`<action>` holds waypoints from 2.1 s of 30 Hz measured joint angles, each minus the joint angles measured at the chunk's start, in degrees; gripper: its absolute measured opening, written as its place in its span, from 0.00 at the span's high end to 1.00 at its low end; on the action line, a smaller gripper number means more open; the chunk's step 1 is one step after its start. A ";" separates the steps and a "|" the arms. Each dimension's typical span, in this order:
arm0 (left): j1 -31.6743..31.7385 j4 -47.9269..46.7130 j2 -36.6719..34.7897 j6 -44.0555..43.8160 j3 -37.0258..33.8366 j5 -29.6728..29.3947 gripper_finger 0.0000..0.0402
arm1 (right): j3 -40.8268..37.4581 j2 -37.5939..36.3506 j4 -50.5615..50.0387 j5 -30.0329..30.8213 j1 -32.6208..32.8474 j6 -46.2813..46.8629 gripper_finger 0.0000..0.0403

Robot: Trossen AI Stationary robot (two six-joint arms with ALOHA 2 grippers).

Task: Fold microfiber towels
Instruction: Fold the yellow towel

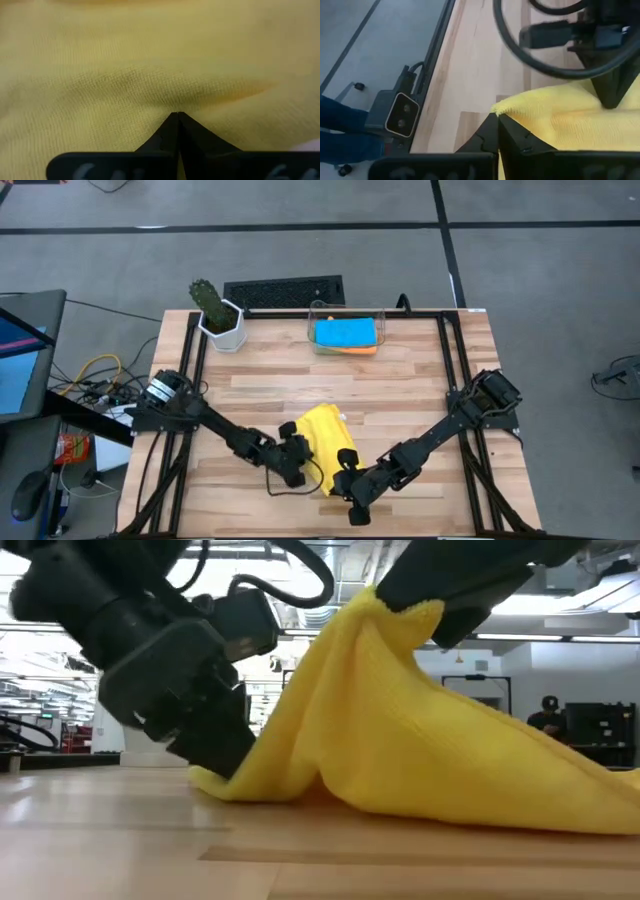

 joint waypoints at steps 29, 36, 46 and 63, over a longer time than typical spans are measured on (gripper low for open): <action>-8.83 -3.93 -9.23 -10.40 -0.13 -2.89 1.00 | 9.79 6.73 -2.41 -10.14 -6.83 -10.45 0.92; -9.92 -4.67 -9.23 -10.23 -0.12 -3.28 1.00 | 10.71 6.75 -2.31 -10.44 -9.04 -12.04 0.92; -10.17 -4.67 -9.23 -10.19 -0.12 -2.83 1.00 | 10.69 6.80 -1.30 -10.62 -11.91 -13.68 0.92; -12.15 -19.00 -14.10 -15.09 -0.05 1.52 1.00 | 10.67 6.80 -0.08 -10.97 -14.61 -17.70 0.92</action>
